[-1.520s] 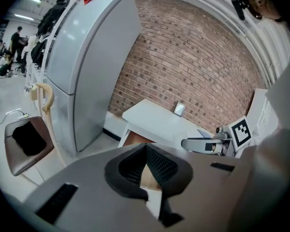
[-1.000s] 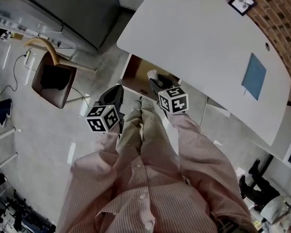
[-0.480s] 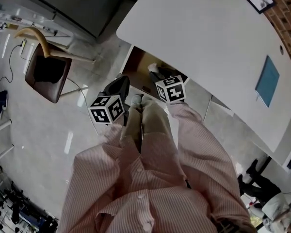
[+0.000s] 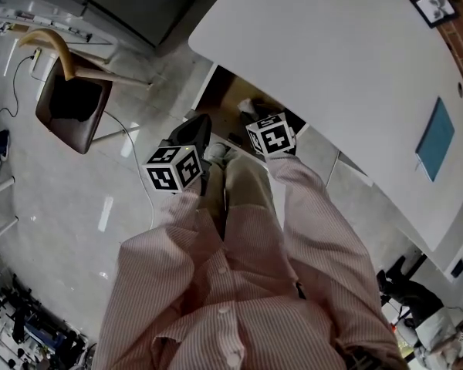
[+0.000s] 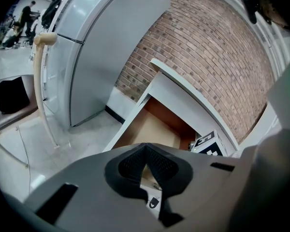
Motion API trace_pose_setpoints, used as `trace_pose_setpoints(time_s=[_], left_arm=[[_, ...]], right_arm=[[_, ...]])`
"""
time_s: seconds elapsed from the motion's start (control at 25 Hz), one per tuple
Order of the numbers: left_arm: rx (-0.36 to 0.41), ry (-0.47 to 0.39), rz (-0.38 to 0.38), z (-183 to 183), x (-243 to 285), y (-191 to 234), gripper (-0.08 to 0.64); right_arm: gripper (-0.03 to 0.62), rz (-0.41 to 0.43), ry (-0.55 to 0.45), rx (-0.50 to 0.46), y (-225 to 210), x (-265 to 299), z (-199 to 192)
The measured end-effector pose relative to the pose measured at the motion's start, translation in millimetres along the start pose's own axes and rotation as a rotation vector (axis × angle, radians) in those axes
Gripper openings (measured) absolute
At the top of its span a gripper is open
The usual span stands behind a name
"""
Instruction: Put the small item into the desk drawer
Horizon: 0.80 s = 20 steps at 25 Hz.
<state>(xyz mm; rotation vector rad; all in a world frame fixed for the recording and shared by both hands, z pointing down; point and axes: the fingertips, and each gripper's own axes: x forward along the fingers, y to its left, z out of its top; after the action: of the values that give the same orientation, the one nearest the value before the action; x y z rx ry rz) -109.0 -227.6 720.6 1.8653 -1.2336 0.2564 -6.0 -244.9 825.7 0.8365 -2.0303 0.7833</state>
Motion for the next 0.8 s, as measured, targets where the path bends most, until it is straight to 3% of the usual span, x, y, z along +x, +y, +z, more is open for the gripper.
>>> trace_pose_setpoints(time_s=[0.8], left_arm=[[-0.022,-0.006,0.016,-6.4,1.9,7.4,-0.002]], right_arm=[[0.155,-0.003,0.168,-0.024,-2.7,28.3,-31.4]])
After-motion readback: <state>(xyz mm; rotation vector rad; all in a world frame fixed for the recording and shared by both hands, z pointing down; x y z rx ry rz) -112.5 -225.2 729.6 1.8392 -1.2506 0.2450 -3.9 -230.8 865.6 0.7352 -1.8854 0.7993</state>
